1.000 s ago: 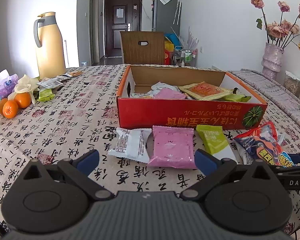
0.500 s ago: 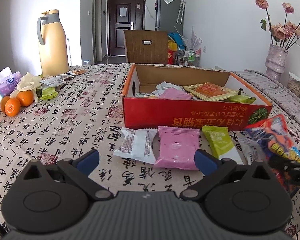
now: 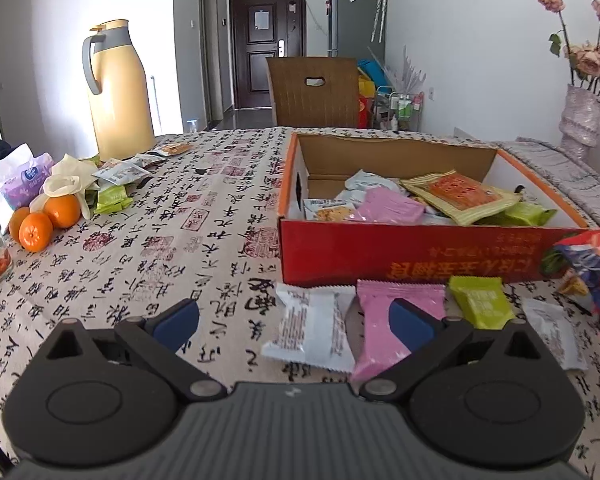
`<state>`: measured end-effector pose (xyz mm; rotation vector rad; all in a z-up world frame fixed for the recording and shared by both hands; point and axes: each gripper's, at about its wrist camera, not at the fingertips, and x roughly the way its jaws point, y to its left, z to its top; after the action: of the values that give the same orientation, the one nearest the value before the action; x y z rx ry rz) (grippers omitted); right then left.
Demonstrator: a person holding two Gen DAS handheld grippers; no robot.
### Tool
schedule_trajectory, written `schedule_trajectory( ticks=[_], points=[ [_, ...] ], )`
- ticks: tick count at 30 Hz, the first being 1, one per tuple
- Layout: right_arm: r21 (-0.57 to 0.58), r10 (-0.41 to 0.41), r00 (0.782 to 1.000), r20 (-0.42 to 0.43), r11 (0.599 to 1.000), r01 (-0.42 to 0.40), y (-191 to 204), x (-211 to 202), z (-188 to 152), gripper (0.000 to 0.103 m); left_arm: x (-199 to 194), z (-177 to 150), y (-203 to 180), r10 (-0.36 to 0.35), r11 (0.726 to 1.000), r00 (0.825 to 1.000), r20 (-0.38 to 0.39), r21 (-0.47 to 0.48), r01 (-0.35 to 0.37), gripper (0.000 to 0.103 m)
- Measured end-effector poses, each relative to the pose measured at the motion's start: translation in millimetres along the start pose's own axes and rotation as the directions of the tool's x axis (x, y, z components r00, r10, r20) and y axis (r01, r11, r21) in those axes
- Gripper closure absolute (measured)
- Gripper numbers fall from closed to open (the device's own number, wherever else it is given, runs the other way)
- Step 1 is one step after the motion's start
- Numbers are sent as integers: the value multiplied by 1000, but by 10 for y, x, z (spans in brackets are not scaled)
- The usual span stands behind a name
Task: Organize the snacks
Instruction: 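Grasp a white snack packet with the left gripper while the right holds the chip bag, then carry the white packet and chip bag into the box and open both grippers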
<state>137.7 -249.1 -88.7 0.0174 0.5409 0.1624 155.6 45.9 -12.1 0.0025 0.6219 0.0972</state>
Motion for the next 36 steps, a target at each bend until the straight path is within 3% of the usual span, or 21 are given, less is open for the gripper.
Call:
schedule_trajectory(
  ticks=[5,12,23,27,31,36],
  points=[
    [15,-13,1000,7,1000,13,-18,15,11,39,161,41,-19,21,1000,999,-28,5,-21,2],
    [61,-28,1000,12,998,27,-72,45,-4,39,340,16,-28,30,1000,996,-81,0,-30,19],
    [79,-34,999,3,996,34,-88,100,-21,39,469,-25,-27,15,1000,991,-129,-11,-16,34],
    [82,-31,1000,1,996,31,-95,112,-23,39,498,-35,-22,-2,1000,990,-144,-19,-1,55],
    [84,-30,1000,2,996,30,-95,112,-26,39,494,-40,-30,-8,1000,990,-139,-19,5,61],
    [85,-29,1000,2,996,29,-93,112,-26,39,475,-40,-27,-9,1000,991,-132,-20,6,62]
  ],
)
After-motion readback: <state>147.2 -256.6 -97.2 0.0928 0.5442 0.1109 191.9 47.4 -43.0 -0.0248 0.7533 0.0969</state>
